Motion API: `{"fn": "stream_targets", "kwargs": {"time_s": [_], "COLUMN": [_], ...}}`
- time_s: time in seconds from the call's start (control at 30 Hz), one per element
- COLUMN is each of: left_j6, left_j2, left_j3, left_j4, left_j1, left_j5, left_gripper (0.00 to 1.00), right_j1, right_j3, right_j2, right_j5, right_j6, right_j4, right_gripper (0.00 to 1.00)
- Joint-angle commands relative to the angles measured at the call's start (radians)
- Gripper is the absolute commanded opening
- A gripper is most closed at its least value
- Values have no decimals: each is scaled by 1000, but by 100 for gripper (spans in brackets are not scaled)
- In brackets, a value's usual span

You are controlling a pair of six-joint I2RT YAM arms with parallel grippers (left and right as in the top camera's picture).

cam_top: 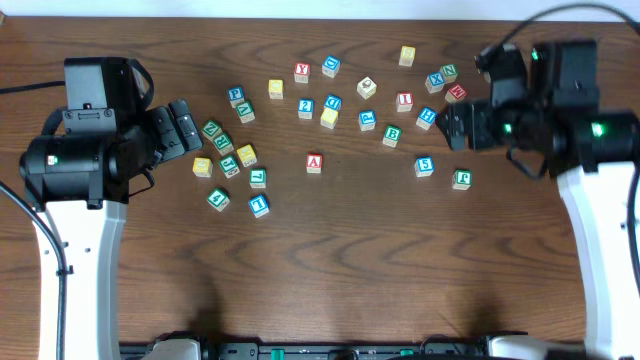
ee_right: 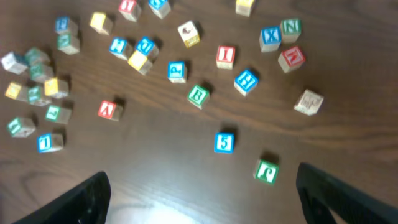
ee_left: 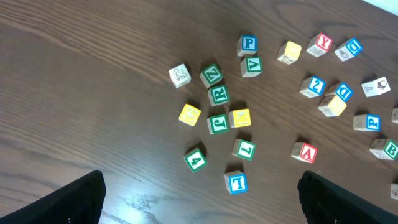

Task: Spell out AI2
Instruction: 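Move the right gripper over the red-framed I block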

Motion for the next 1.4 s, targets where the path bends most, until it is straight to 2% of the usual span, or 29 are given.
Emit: {"fn": "stream_targets", "kwargs": {"time_s": [0.0, 0.2, 0.33, 0.73, 0.97, 1.37], "left_j6": [17, 17, 17, 17, 17, 17], "left_j2": [-3, -3, -3, 11, 13, 13], "left_j3": [-3, -4, -4, -4, -4, -4], "left_j4": [-3, -3, -3, -3, -6, -7], "left_j1": [3, 3, 3, 3, 3, 3], "left_j5": [-12, -12, -13, -12, -12, -12], "left_gripper": [98, 98, 98, 98, 98, 98], "right_j1": [21, 29, 43, 82, 121, 134], "right_j3": [175, 443, 527, 531, 531, 531], "right_j2": [108, 301, 381, 458, 554, 696], "right_j5": [67, 127, 158, 171, 229, 231], "right_j6": [50, 61, 71, 116, 192, 196], "right_j4": [-55, -172, -195, -122, -116, -76], "right_gripper": [91, 91, 89, 75, 60, 61]}}
